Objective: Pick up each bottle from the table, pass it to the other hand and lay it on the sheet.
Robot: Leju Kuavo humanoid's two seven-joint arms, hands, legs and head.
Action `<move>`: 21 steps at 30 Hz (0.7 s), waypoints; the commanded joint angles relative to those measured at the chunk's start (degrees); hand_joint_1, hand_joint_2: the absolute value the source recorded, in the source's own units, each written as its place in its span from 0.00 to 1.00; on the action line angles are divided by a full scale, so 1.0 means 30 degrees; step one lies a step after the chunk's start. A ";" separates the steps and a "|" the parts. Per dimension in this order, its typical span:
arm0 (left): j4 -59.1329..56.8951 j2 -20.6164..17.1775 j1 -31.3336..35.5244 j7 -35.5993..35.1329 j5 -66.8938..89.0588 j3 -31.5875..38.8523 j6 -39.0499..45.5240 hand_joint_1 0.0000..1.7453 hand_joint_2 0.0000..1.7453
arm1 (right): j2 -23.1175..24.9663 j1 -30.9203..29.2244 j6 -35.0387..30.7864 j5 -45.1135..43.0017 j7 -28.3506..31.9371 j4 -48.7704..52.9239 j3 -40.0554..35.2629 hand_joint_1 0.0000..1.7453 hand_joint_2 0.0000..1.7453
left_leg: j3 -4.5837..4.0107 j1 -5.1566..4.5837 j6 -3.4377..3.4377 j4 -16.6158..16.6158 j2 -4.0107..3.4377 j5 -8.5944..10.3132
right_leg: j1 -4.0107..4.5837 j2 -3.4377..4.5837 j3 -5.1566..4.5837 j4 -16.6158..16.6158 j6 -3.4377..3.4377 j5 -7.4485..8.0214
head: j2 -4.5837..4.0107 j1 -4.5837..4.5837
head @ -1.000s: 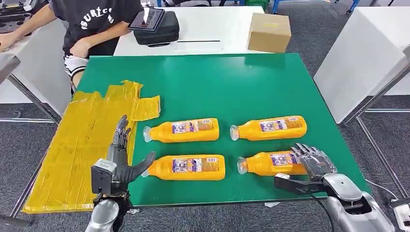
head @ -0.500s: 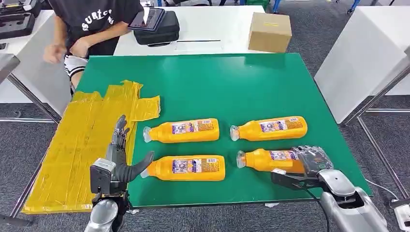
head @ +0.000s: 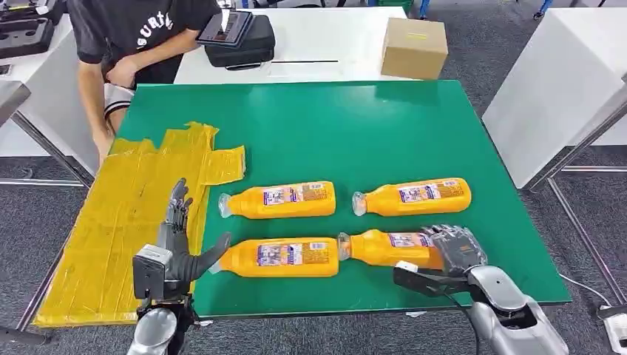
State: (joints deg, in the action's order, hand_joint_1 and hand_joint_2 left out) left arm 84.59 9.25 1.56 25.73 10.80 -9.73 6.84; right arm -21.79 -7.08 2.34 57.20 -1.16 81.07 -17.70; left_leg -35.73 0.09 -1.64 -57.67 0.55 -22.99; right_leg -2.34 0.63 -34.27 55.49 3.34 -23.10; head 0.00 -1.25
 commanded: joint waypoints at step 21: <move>0.0240 -0.0066 0.0111 -0.0067 0.0788 -0.0012 0.0511 0.00 1.00 | 0.4221 -0.0385 -0.4119 -0.2034 0.0169 0.5612 0.2969 1.00 1.00 | -0.0045 -0.0001 0.0025 0.0000 -0.0021 -0.0028 | 0.0001 -0.0009 -0.0037 -0.0002 -0.0021 -0.0050 | 0.0000 0.0000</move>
State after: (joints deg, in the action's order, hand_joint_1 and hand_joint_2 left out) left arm 86.14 9.55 1.20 25.81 12.92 -9.79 8.50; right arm -10.97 -6.07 -9.75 51.25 -0.44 98.07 -9.97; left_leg -35.97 0.07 -1.64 -57.67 0.57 -23.01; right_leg -2.38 0.58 -34.47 55.49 3.46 -23.21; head 0.00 -1.25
